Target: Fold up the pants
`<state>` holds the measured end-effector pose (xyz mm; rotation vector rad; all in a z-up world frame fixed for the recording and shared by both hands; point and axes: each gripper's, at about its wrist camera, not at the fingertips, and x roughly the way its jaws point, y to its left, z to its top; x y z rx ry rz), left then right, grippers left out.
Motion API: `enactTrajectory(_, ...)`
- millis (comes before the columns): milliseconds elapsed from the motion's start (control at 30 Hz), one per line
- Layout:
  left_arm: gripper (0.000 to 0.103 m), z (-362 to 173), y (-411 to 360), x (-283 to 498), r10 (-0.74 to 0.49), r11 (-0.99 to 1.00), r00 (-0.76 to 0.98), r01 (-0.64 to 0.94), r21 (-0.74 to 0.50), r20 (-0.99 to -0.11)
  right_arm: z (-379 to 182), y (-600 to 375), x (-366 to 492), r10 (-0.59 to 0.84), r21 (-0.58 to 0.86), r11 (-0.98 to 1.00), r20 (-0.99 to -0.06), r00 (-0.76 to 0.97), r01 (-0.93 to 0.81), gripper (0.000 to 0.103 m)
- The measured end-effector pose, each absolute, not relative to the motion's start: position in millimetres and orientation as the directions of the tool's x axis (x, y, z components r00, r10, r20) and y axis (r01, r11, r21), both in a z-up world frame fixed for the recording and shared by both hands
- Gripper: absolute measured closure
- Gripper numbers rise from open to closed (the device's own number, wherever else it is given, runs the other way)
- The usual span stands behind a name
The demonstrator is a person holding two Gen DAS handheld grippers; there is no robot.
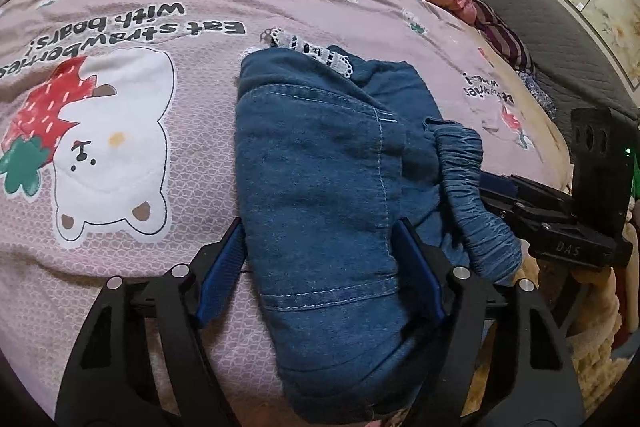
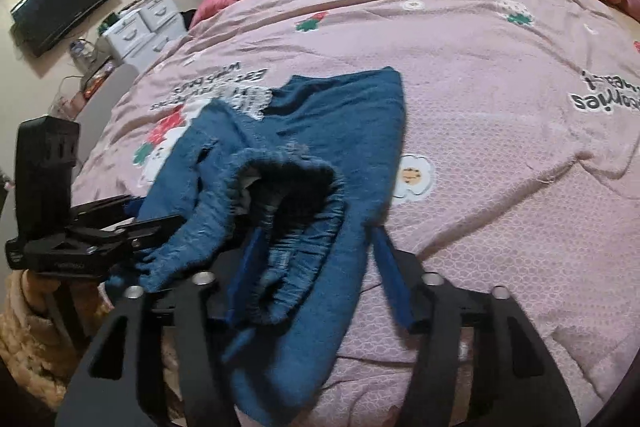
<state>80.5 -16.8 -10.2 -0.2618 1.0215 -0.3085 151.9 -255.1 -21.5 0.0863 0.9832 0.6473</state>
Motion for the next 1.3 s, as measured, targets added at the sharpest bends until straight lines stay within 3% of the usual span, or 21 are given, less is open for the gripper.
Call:
enactTrajectory(167, 0.036, -11.2, -12.2, 85.1, -0.374, 0.922, 0.487, 0.102, -0.374, -0.789, -25.8, -258.5, 157.1, 0.572, 0.396, 0.798, -0.735, 0.364, -0.455, 0.041)
enactTrajectory(200, 0.036, -11.2, -13.2, 85.7, -0.372, 0.923, 0.488, 0.100, -0.372, -0.790, -26.5, -258.1, 157.6, 0.581, 0.403, 0.791, -0.731, 0.358, -0.460, 0.047)
enactTrajectory(233, 0.036, -11.5, -14.2, 86.2, -0.372, 0.923, 0.488, 0.100, -0.372, -0.790, -26.8, -255.9, 157.9, 0.599, 0.418, 0.776, -0.723, 0.344, -0.472, 0.067)
enactTrajectory(267, 0.036, -12.5, -15.6, 87.7, -0.368, 0.924, 0.488, 0.097, -0.370, -0.792, -26.4, -253.0, 156.7, 0.628, 0.440, 0.748, -0.710, 0.319, -0.496, 0.069)
enactTrajectory(367, 0.036, -13.8, -18.6, 91.7, -0.357, 0.927, 0.494, 0.081, -0.366, -0.793, -23.4, -248.9, 153.2, 0.603, 0.400, 0.766, -0.718, 0.348, -0.503, 0.068)
enactTrajectory(433, 0.036, -13.8, -20.4, 94.0, -0.347, 0.931, 0.494, 0.077, -0.357, -0.797, -26.3, -253.2, 155.9, 0.578, 0.399, 0.795, -0.727, 0.371, -0.458, 0.044)
enactTrajectory(500, 0.036, -13.9, -21.9, 96.3, -0.339, 0.933, 0.495, 0.070, -0.352, -0.800, -29.5, -255.3, 156.7, 0.576, 0.402, 0.800, -0.725, 0.379, -0.446, 0.044)
enactTrajectory(533, 0.036, -14.1, -24.1, 97.4, -0.331, 0.937, 0.498, 0.071, -0.342, -0.802, -30.5, -255.4, 156.4, 0.579, 0.406, 0.798, -0.720, 0.383, -0.445, 0.049)
enactTrajectory(567, 0.039, -14.1, -26.0, 97.8, -0.323, 0.940, 0.500, 0.072, -0.333, -0.804, -31.3, -254.2, 156.1, 0.589, 0.415, 0.791, -0.713, 0.380, -0.449, 0.057)
enactTrajectory(600, 0.052, -13.1, -28.5, 98.5, -0.322, 0.942, 0.501, 0.080, -0.327, -0.804, -32.0, -252.5, 155.8, 0.615, 0.439, 0.771, -0.700, 0.362, -0.460, 0.068)
enactTrajectory(800, 0.074, -0.6, -38.7, 91.8, -0.273, 0.961, 0.532, 0.113, -0.252, -0.802, -9.2, -247.6, 140.2, 0.605, 0.372, 0.777, -0.663, 0.441, -0.507, 0.087)
enactTrajectory(933, 0.083, 6.8, -35.1, 89.5, -0.304, 0.951, 0.548, 0.127, -0.281, -0.779, 2.3, -242.3, 133.7, 0.594, 0.324, 0.779, -0.656, 0.466, -0.538, 0.088)
enactTrajectory(1300, 0.084, 36.7, -29.4, 83.9, -0.347, 0.933, 0.609, 0.145, -0.330, -0.714, 33.9, -237.5, 126.1, 0.594, 0.265, 0.777, -0.610, 0.524, -0.572, 0.089)
